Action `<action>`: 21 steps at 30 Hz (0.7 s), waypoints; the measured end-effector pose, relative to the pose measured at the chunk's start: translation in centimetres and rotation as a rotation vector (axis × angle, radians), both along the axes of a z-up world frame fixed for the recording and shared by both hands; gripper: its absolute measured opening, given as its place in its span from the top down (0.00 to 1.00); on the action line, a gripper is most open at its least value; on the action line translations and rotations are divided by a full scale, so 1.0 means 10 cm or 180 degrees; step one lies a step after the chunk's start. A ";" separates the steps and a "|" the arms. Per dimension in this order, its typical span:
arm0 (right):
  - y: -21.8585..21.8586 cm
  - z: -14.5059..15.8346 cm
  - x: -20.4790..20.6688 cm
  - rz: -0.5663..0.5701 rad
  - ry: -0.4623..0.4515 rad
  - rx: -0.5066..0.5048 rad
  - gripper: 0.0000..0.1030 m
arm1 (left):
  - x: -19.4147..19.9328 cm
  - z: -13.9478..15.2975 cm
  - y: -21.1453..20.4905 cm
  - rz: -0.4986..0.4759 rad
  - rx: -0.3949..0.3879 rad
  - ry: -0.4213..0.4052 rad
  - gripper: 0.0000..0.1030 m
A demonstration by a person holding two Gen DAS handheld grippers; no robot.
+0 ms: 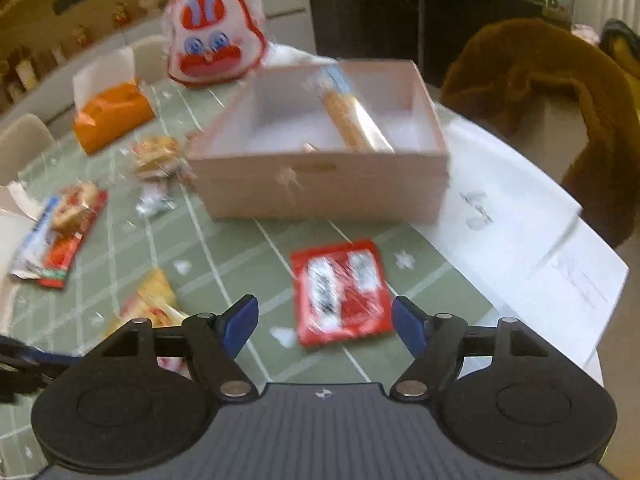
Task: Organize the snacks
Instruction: 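Move the left tool to the yellow panda chip bag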
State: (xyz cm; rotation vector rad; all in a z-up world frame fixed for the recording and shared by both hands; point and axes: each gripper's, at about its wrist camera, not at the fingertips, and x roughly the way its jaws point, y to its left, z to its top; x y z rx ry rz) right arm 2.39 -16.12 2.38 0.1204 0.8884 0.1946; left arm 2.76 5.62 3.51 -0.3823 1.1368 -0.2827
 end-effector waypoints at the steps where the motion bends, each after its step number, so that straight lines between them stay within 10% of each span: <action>1: 0.05 0.02 0.01 0.0048 -0.0018 -0.0019 0.28 | 0.03 -0.02 0.01 0.0075 -0.0044 -0.0016 0.78; 11: 0.37 -0.10 -0.07 0.0310 0.0093 -0.0371 0.28 | 0.47 -0.01 -0.18 0.0152 0.0037 -0.0450 0.76; 21: -0.16 -0.05 0.02 -0.0305 0.0064 -0.0373 0.27 | 0.12 0.15 -0.94 -0.0710 0.0775 -0.0877 0.72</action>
